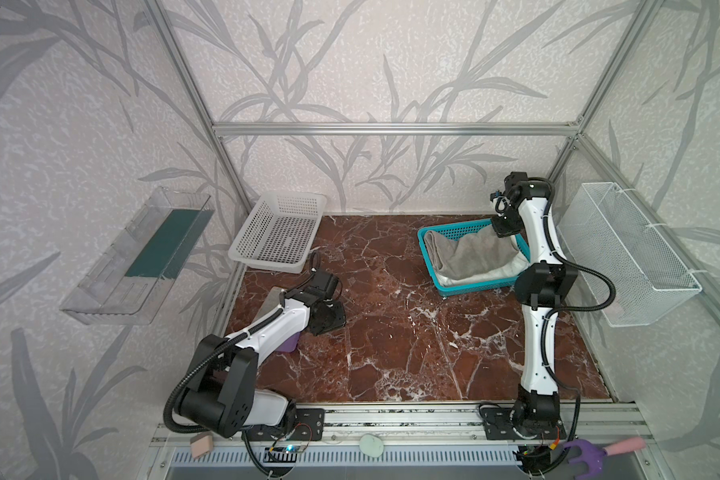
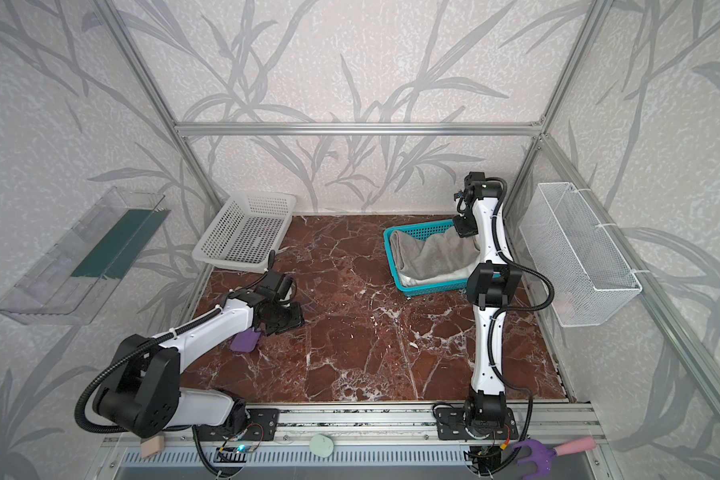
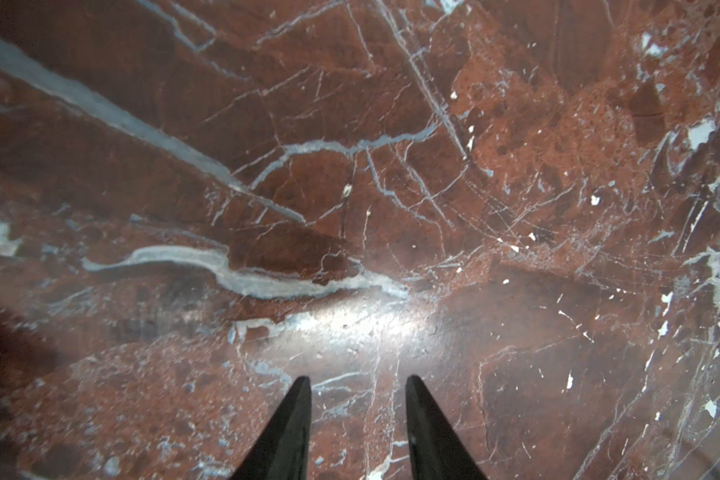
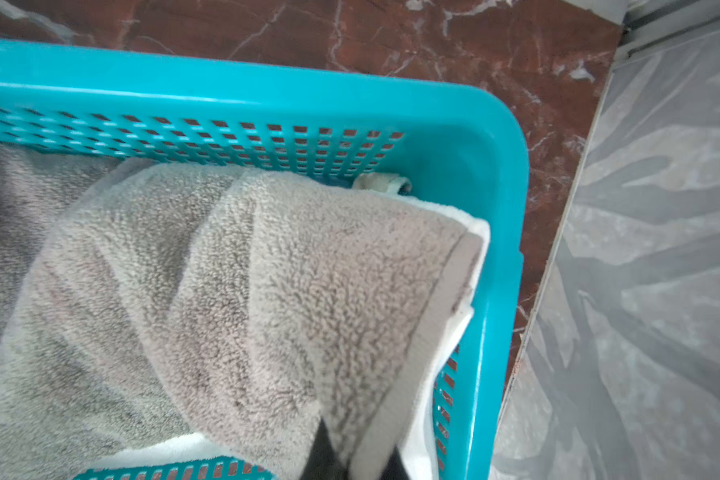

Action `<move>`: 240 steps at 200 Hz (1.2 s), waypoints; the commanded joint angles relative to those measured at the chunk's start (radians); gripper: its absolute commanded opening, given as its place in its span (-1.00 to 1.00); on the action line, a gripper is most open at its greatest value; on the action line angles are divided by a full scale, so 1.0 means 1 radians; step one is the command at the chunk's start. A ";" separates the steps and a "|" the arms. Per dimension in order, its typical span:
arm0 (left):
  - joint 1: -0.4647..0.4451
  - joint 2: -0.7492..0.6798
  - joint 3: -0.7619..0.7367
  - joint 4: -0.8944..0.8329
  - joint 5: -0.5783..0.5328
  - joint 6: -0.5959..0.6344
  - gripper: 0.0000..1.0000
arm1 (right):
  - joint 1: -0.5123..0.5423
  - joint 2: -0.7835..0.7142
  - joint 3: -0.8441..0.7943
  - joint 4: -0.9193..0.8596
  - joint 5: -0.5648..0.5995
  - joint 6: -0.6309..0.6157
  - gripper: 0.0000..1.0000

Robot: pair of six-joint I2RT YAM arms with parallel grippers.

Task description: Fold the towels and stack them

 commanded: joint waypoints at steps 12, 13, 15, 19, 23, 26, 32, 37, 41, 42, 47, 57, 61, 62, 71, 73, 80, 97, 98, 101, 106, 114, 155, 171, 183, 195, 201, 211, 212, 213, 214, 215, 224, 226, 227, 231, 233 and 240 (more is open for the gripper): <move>0.004 0.018 0.041 0.006 0.006 0.013 -0.21 | 0.026 -0.094 0.045 -0.011 0.113 0.059 0.14; 0.004 0.017 0.042 0.006 0.006 0.013 -0.21 | 0.027 -0.099 0.048 -0.010 0.111 0.061 0.15; 0.004 0.014 0.044 0.006 0.006 0.014 -0.21 | 0.027 -0.105 0.059 -0.009 0.105 0.065 0.17; 0.004 0.008 0.048 0.006 0.005 0.016 -0.21 | 0.030 -0.119 0.077 -0.003 0.090 0.075 0.20; 0.004 0.000 0.051 0.007 0.007 0.018 -0.21 | 0.031 -0.132 0.097 0.002 0.072 0.085 0.22; 0.004 -0.008 0.053 0.009 0.007 0.021 -0.22 | 0.032 -0.143 0.111 0.008 0.058 0.098 0.24; 0.002 -0.021 0.055 0.015 0.004 0.030 -0.21 | 0.035 -0.166 0.130 0.024 0.021 0.120 0.29; 0.004 -0.034 0.055 0.022 -0.003 0.037 -0.22 | 0.038 -0.190 0.130 0.043 -0.008 0.132 0.32; 0.003 -0.042 0.057 0.027 -0.009 0.045 -0.21 | 0.042 -0.211 0.120 0.063 -0.034 0.146 0.35; 0.004 -0.043 0.057 0.029 -0.010 0.046 -0.21 | 0.042 -0.216 0.116 0.067 -0.038 0.149 0.35; 0.003 -0.051 0.059 0.040 -0.017 0.056 -0.21 | 0.047 -0.239 0.096 0.089 -0.064 0.156 0.37; 0.004 -0.058 0.063 0.071 -0.017 0.075 -0.21 | 0.060 -0.298 0.010 0.150 -0.113 0.166 0.38; 0.004 -0.057 0.065 0.087 -0.014 0.080 -0.21 | 0.065 -0.320 -0.033 0.176 -0.129 0.167 0.38; 0.003 -0.057 0.065 0.092 -0.013 0.081 -0.21 | 0.068 -0.332 -0.053 0.189 -0.138 0.167 0.38; 0.004 -0.052 0.072 0.132 0.003 0.084 -0.21 | 0.080 -0.366 -0.148 0.238 -0.171 0.161 0.39; 0.004 -0.049 0.074 0.141 0.006 0.084 -0.21 | 0.082 -0.373 -0.174 0.249 -0.177 0.161 0.39; 0.003 -0.039 0.088 0.168 0.025 0.085 -0.21 | 0.087 -0.387 -0.241 0.280 -0.201 0.162 0.38; 0.003 -0.001 0.143 0.197 0.072 0.097 -0.21 | 0.091 -0.365 -0.321 0.274 -0.241 0.186 0.24; 0.003 0.001 0.147 0.197 0.073 0.099 -0.21 | 0.091 -0.363 -0.321 0.271 -0.244 0.186 0.23; 0.003 0.011 0.160 0.194 0.077 0.106 -0.21 | 0.091 -0.352 -0.323 0.260 -0.254 0.186 0.20; 0.003 0.026 0.180 0.186 0.083 0.116 -0.21 | 0.091 -0.334 -0.320 0.240 -0.264 0.187 0.14; 0.003 0.048 0.210 0.170 0.090 0.133 -0.21 | 0.091 -0.297 -0.313 0.211 -0.275 0.187 0.10; 0.003 0.127 0.278 0.143 0.105 0.181 -0.21 | 0.084 -0.155 -0.373 0.228 -0.168 0.152 0.15; 0.003 0.145 0.280 0.141 0.116 0.176 -0.21 | 0.064 -0.111 -0.379 0.217 -0.112 0.186 0.13; 0.003 0.150 0.279 0.133 0.118 0.173 -0.21 | 0.046 -0.090 -0.386 0.212 -0.123 0.218 0.13; 0.003 0.148 0.273 0.125 0.115 0.169 -0.21 | 0.042 -0.074 -0.377 0.183 -0.127 0.237 0.14; 0.003 0.143 0.271 0.121 0.110 0.168 -0.22 | 0.043 -0.075 -0.376 0.178 -0.126 0.240 0.14; 0.003 0.132 0.265 0.112 0.103 0.168 -0.21 | 0.046 -0.087 -0.385 0.179 -0.128 0.245 0.16; 0.002 0.131 0.265 0.110 0.101 0.168 -0.21 | 0.046 -0.089 -0.386 0.180 -0.128 0.246 0.16; 0.002 0.130 0.265 0.109 0.100 0.168 -0.21 | 0.046 -0.090 -0.387 0.180 -0.128 0.246 0.16; 0.002 0.128 0.264 0.108 0.098 0.168 -0.21 | 0.046 -0.090 -0.387 0.180 -0.128 0.246 0.16; 0.003 0.127 0.264 0.108 0.098 0.167 -0.21 | 0.046 -0.092 -0.388 0.181 -0.128 0.246 0.16; 0.004 0.110 0.261 0.100 0.087 0.170 -0.21 | 0.049 -0.110 -0.390 0.179 -0.131 0.248 0.17; 0.003 0.108 0.262 0.099 0.084 0.170 -0.21 | 0.051 -0.117 -0.388 0.179 -0.132 0.247 0.18; 0.003 0.106 0.261 0.098 0.083 0.171 -0.21 | 0.051 -0.117 -0.388 0.179 -0.132 0.247 0.18; 0.003 0.099 0.262 0.094 0.074 0.174 -0.21 | 0.053 -0.127 -0.387 0.177 -0.133 0.246 0.19; 0.004 0.095 0.262 0.091 0.069 0.176 -0.21 | 0.055 -0.135 -0.385 0.176 -0.134 0.244 0.19; 0.004 0.081 0.264 0.077 0.055 0.182 -0.20 | 0.060 -0.155 -0.381 0.173 -0.133 0.243 0.19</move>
